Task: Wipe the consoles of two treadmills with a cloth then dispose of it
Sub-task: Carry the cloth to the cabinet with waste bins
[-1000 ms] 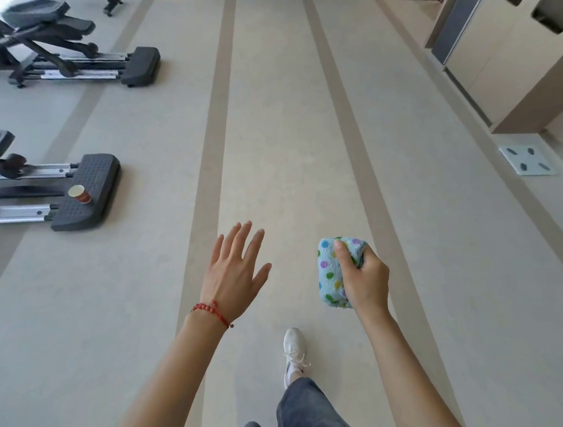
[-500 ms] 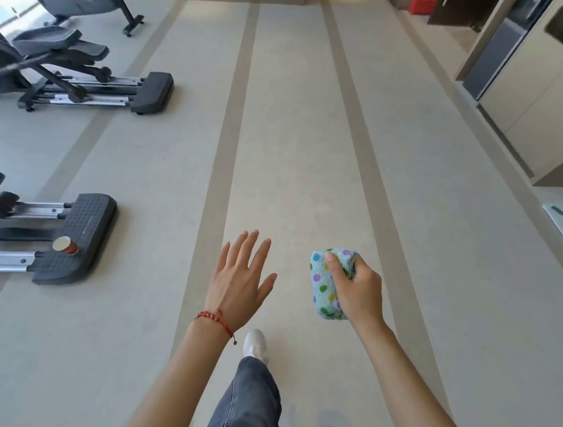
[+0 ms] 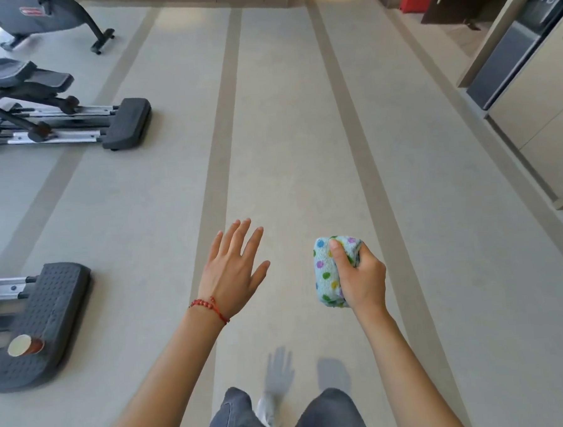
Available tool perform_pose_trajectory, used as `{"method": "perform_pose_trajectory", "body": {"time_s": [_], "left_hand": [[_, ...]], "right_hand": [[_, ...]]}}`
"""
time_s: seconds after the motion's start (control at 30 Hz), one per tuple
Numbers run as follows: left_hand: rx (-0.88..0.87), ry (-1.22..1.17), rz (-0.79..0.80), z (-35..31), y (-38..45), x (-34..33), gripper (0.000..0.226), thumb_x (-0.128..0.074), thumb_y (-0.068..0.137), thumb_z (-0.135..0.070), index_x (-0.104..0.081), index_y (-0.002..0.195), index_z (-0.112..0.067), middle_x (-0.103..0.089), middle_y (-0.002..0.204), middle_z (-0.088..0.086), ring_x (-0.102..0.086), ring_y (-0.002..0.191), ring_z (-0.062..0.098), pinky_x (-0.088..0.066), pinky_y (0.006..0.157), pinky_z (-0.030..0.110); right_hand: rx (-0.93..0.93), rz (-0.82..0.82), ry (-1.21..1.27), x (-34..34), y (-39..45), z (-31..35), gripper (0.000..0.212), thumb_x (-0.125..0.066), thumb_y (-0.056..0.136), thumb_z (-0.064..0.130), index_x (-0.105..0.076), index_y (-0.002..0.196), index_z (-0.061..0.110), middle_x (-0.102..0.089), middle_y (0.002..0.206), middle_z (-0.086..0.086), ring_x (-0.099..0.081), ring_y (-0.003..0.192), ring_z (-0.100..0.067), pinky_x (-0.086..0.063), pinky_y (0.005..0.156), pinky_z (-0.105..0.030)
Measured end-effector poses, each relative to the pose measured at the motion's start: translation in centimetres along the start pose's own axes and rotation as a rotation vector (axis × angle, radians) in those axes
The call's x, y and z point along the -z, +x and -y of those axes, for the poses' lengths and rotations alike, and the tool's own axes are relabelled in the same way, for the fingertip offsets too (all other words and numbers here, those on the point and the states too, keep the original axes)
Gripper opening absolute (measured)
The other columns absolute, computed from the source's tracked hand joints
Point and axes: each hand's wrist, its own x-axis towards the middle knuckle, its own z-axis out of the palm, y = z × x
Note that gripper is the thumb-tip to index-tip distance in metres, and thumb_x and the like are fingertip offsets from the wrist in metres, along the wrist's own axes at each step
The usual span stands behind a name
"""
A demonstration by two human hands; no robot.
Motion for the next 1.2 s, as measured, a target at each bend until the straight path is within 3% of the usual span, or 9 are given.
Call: {"method": "perform_pose_trajectory", "body": {"time_s": [0.2, 0.4, 0.63, 0.83, 1.2], "left_hand": [[-0.011, -0.016, 0.029, 3.1, 11.7, -3.2, 0.066, -0.013, 0.098, -0.051, -0.051, 0.129, -0.008, -0.051, 0.133, 0.017, -0.045, 0.124, 0.034, -0.040, 0.099, 0.051], [-0.040, 0.010, 0.008, 5.4, 25.9, -6.2, 0.058, -0.032, 0.091, -0.045, -0.053, 0.128, -0.006, -0.052, 0.132, 0.018, -0.050, 0.121, 0.037, -0.038, 0.098, 0.054], [-0.046, -0.003, 0.016, 8.4, 41.2, -7.6, 0.057, -0.033, 0.091, -0.044, -0.052, 0.130, -0.006, -0.051, 0.134, 0.017, -0.048, 0.123, 0.036, -0.039, 0.099, 0.053], [-0.066, -0.001, 0.059, 12.3, 52.9, -10.3, 0.065, -0.016, 0.097, -0.051, -0.052, 0.130, -0.008, -0.051, 0.133, 0.017, -0.050, 0.122, 0.037, -0.036, 0.099, 0.052], [-0.162, -0.071, 0.082, 21.2, 77.4, -14.7, 0.067, -0.013, 0.099, -0.051, -0.051, 0.130, -0.007, -0.051, 0.133, 0.018, -0.049, 0.123, 0.037, -0.036, 0.099, 0.053]], "right_hand": [[-0.014, -0.023, -0.011, -3.6, 11.2, 0.5, 0.033, -0.061, 0.083, 0.039, -0.049, 0.061, 0.018, -0.055, 0.059, 0.004, -0.055, 0.058, -0.010, -0.044, 0.056, -0.025], [0.015, -0.027, -0.005, -7.4, 25.6, 2.5, 0.036, -0.061, 0.083, 0.039, -0.048, 0.060, 0.016, -0.053, 0.058, 0.005, -0.052, 0.057, -0.011, -0.043, 0.056, -0.025], [0.005, -0.055, 0.018, -10.4, 41.9, 6.9, 0.037, -0.062, 0.083, 0.039, -0.054, 0.068, 0.006, -0.052, 0.058, 0.005, -0.053, 0.058, -0.014, -0.052, 0.058, -0.033], [-0.005, -0.056, 0.014, -14.6, 52.8, 8.3, 0.033, -0.062, 0.084, 0.038, -0.052, 0.064, 0.013, -0.054, 0.058, 0.006, -0.053, 0.057, -0.010, -0.045, 0.055, -0.025], [-0.057, -0.179, 0.020, -24.1, 75.0, 12.7, 0.034, -0.062, 0.084, 0.036, -0.053, 0.065, 0.009, -0.052, 0.056, 0.008, -0.051, 0.053, -0.002, -0.038, 0.048, -0.009]]}}
